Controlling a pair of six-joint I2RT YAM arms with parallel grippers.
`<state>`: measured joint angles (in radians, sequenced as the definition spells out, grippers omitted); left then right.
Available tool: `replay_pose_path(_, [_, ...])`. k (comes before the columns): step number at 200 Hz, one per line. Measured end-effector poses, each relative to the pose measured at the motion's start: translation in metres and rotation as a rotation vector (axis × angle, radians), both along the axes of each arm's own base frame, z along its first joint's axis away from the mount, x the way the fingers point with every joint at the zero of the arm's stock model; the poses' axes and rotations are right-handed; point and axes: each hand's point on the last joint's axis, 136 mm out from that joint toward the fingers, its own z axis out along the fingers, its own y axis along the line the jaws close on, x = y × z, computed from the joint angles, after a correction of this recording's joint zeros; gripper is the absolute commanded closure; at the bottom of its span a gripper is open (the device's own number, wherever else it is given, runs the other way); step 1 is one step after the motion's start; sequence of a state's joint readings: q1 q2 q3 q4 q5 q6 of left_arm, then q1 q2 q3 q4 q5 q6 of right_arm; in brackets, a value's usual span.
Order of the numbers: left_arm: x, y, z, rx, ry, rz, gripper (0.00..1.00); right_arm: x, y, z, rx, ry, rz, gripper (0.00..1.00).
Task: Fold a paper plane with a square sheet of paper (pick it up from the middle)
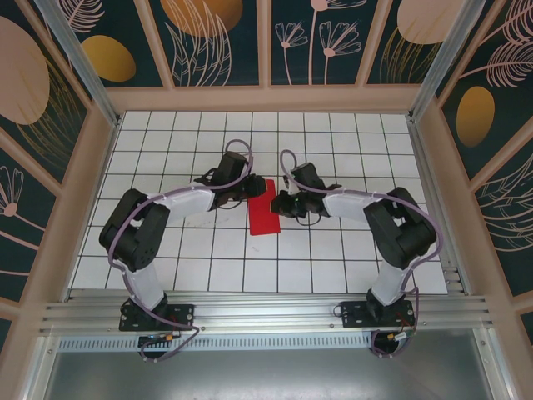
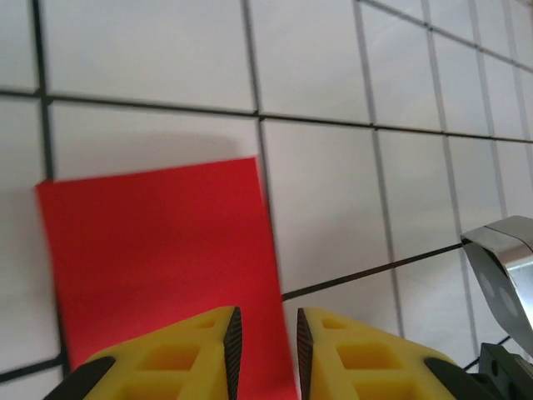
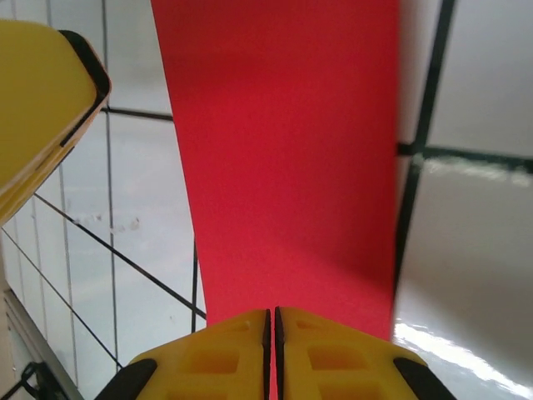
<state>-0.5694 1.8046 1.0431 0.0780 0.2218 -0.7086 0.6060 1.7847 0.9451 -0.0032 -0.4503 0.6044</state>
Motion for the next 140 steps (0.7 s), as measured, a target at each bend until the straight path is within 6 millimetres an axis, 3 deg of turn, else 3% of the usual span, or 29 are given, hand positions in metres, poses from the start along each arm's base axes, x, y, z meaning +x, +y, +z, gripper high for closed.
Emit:
replay_pose_path(38, [-0.015,0.019,-0.018,0.037,0.041,0.044,0.73,-0.017,0.003,-0.03,-0.095,0.067,-0.008,0.88])
replay_pose_path(95, [-0.029,0.041,-0.02,0.037,0.056,0.101,0.73,-0.029,0.037,-0.029,-0.077,0.105,-0.044,0.87])
replay_pose_path(140, [-0.031,0.063,-0.013,0.017,0.034,0.185,0.76,-0.01,0.048,-0.016,-0.028,0.08,-0.072,0.86])
